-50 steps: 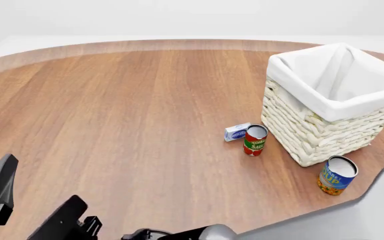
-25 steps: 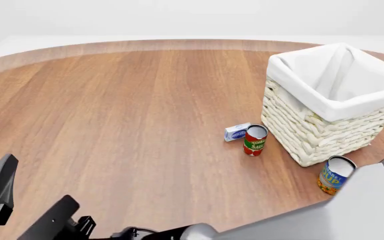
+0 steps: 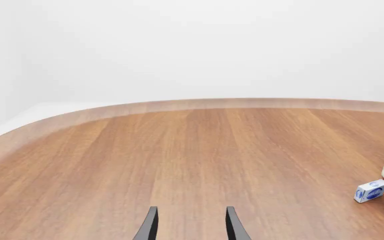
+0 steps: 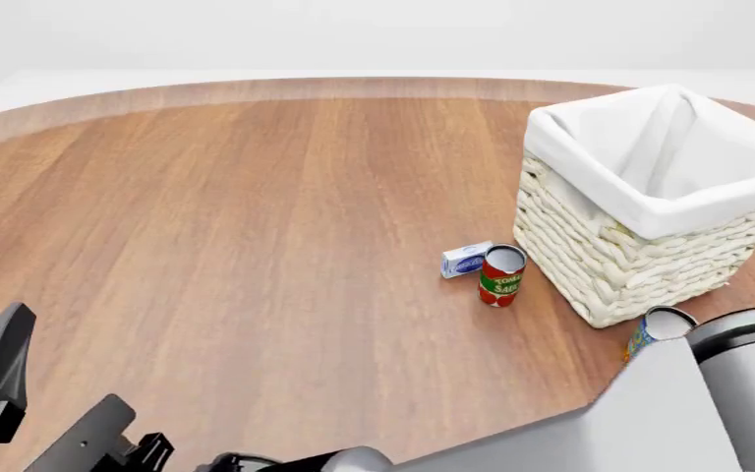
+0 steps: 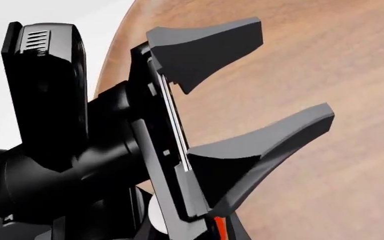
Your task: Pick up the ketchup, and put it in the basket.
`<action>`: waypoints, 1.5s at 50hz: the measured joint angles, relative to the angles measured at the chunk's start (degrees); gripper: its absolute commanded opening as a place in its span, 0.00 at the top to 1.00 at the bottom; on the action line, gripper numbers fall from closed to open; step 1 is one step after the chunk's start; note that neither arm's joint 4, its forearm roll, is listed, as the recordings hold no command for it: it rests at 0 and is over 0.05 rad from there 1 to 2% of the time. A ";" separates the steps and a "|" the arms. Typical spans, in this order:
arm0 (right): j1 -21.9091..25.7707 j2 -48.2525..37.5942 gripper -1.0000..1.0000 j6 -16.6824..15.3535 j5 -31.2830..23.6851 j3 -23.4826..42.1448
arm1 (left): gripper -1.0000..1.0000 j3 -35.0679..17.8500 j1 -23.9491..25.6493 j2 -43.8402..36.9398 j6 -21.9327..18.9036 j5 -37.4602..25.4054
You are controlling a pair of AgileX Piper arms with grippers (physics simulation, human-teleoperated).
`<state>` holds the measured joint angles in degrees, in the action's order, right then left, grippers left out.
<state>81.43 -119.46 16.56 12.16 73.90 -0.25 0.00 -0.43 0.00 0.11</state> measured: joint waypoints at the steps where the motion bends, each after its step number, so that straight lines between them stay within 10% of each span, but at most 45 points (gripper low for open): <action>1: -0.01 -0.16 0.00 -0.02 -0.07 0.14 | 0.00 0.00 0.00 0.00 0.00 0.00; 9: -0.17 -1.30 0.00 -0.14 -0.42 1.07 | 0.00 0.00 0.00 0.00 0.00 0.00; 10: -0.19 -1.41 1.00 -0.15 -0.44 1.15 | 0.00 0.00 0.00 0.00 0.00 0.00; 75: -1.80 1.98 1.00 -1.35 0.15 -1.38 | 0.00 0.00 0.00 0.00 0.00 0.00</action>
<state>79.63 -117.47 15.20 12.31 72.52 -0.25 0.00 -0.43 0.00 0.11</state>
